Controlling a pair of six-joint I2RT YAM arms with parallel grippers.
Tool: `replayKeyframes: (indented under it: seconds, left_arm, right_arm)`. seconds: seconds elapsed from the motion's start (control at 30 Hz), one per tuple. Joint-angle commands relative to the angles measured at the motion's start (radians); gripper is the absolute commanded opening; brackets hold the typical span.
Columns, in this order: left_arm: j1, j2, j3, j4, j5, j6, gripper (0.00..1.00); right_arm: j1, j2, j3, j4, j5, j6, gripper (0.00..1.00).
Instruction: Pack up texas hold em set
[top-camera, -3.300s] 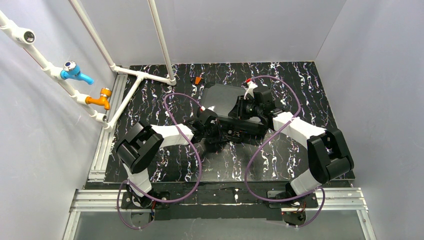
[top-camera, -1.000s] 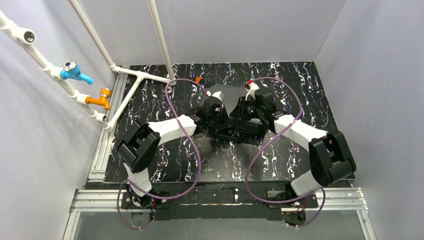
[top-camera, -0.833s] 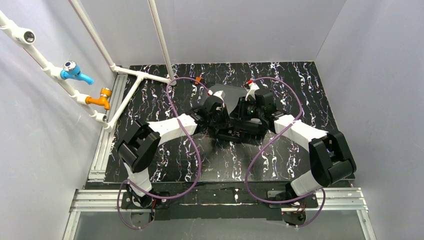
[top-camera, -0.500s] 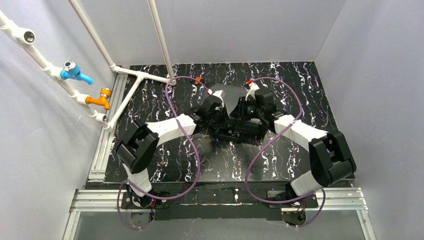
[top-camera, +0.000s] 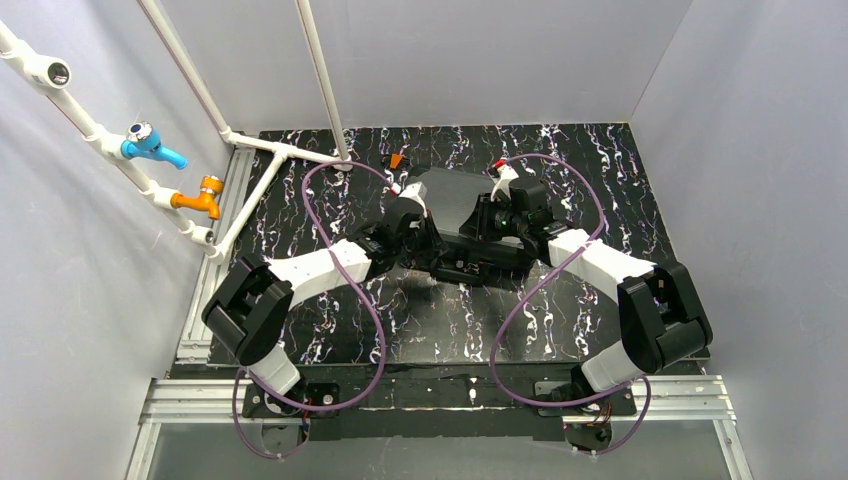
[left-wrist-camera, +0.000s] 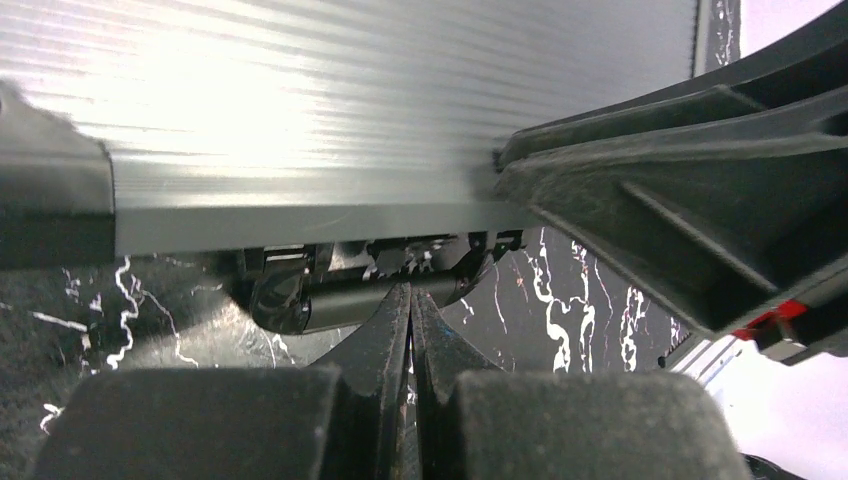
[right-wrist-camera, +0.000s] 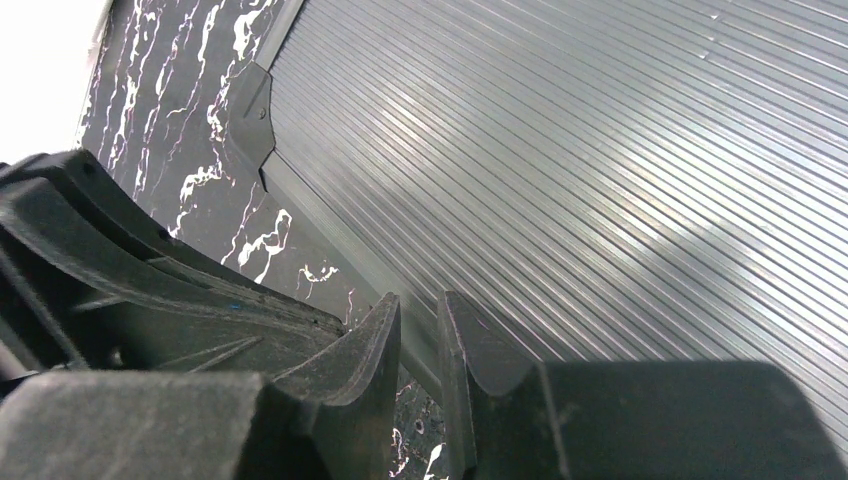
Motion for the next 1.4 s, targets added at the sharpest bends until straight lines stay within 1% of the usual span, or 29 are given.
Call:
replayKeyframes:
  seconds: [0.0, 0.27, 0.5, 0.77, 1.0, 1.37]
  left_arm:
    - [-0.001, -0.016, -0.025, -0.004, 0.010, -0.091, 0.00]
    - [-0.013, 0.049, -0.009, -0.002, 0.038, -0.180, 0.00]
    - [-0.024, 0.087, -0.016, -0.001, 0.006, -0.289, 0.00]
    - [-0.025, 0.139, 0.007, 0.002, 0.004, -0.330, 0.00]
    - [-0.024, 0.196, 0.038, 0.023, 0.043, -0.352, 0.00]
    - [-0.026, 0.212, 0.047, 0.030, 0.029, -0.367, 0.00]
  right_arm:
    - [0.000, 0.067, -0.065, -0.331, 0.066, -0.041, 0.30]
    - [0.000, 0.058, -0.067, -0.334, 0.068, -0.037, 0.30]
    - [0.000, 0.056, -0.068, -0.333, 0.068, -0.038, 0.30]
    - [0.000, 0.059, -0.074, -0.327, 0.064, -0.038, 0.30]
    - [0.000, 0.064, -0.075, -0.324, 0.061, -0.040, 0.29]
    - [0.000, 0.066, -0.073, -0.325, 0.060, -0.043, 0.29]
